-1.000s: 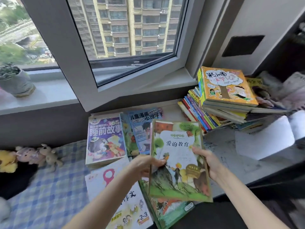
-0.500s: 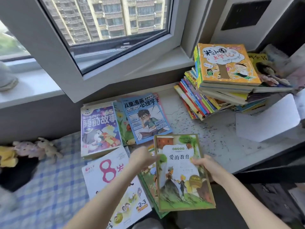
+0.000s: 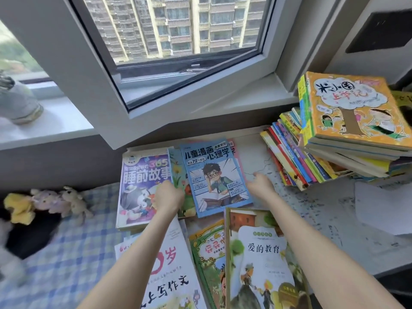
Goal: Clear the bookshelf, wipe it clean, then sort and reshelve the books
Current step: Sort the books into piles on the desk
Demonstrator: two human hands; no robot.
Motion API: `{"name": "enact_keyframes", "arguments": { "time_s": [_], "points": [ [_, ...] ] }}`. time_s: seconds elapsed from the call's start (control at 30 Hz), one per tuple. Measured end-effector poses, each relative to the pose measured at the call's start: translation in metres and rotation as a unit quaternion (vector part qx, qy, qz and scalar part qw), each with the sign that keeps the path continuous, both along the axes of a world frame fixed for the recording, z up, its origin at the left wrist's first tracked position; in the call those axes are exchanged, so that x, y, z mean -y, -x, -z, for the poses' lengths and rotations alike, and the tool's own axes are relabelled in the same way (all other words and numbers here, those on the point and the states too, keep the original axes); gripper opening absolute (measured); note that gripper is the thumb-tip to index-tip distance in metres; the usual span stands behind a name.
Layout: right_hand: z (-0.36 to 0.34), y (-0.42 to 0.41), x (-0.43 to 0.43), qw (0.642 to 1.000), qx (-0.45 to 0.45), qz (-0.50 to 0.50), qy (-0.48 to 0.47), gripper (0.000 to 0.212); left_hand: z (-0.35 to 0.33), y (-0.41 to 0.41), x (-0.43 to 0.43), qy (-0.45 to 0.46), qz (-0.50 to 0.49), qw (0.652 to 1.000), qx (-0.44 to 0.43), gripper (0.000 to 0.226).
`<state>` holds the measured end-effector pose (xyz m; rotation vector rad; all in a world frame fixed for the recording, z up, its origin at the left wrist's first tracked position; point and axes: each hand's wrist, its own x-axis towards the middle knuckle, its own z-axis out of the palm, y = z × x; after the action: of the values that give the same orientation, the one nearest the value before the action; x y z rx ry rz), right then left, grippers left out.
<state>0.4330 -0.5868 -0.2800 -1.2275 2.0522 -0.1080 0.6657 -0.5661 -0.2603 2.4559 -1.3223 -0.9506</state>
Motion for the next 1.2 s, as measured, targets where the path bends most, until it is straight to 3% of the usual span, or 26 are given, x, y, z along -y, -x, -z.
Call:
{"name": "enact_keyframes", "arguments": {
  "time_s": [0.23,0.3,0.43,0.53,0.6,0.67,0.73,0.8,0.97,1.07,1.2],
  "points": [
    [0.029,-0.022,0.021,0.998,-0.057,-0.03,0.029,0.032,0.009,0.013,0.022,-0.004,0.008,0.999,-0.048,0.065],
    [0.028,-0.026,0.02,0.998,-0.038,-0.04,0.029,0.03,0.015,0.019,0.027,0.001,-0.008,0.997,-0.076,0.068],
    [0.028,-0.023,0.014,0.995,0.087,-0.021,0.047,0.034,0.027,0.03,0.027,0.059,-0.09,0.961,-0.255,0.046],
    [0.025,-0.014,0.017,0.982,0.169,0.048,0.065,0.046,0.022,0.03,0.018,0.077,-0.083,0.922,-0.369,0.041],
    [0.019,-0.009,0.019,0.966,0.229,0.095,0.069,0.062,0.015,0.029,0.012,0.099,-0.048,0.911,-0.397,0.036],
    [0.013,-0.006,0.022,0.929,0.335,0.152,0.047,0.068,0.006,0.028,0.009,0.117,-0.007,0.897,-0.425,0.038],
    [0.005,-0.002,0.022,0.898,0.409,0.152,0.051,0.05,-0.001,0.026,0.011,0.131,0.04,0.892,-0.43,0.046],
    [-0.005,0.003,0.021,0.897,0.408,0.13,0.108,0.032,-0.005,0.024,0.016,0.152,0.08,0.897,-0.407,0.049],
    [-0.03,0.007,0.017,0.869,0.396,0.127,0.267,0.02,-0.01,0.033,0.024,0.21,0.058,0.911,-0.351,0.041],
    [-0.03,0.008,0.012,0.882,0.332,0.116,0.314,0.019,-0.014,0.035,0.028,0.201,0.014,0.905,-0.375,0.033],
    [-0.034,0.014,0.007,0.895,0.281,0.106,0.33,0.017,-0.024,0.016,0.034,0.186,-0.031,0.911,-0.367,0.007]
  ]
}}
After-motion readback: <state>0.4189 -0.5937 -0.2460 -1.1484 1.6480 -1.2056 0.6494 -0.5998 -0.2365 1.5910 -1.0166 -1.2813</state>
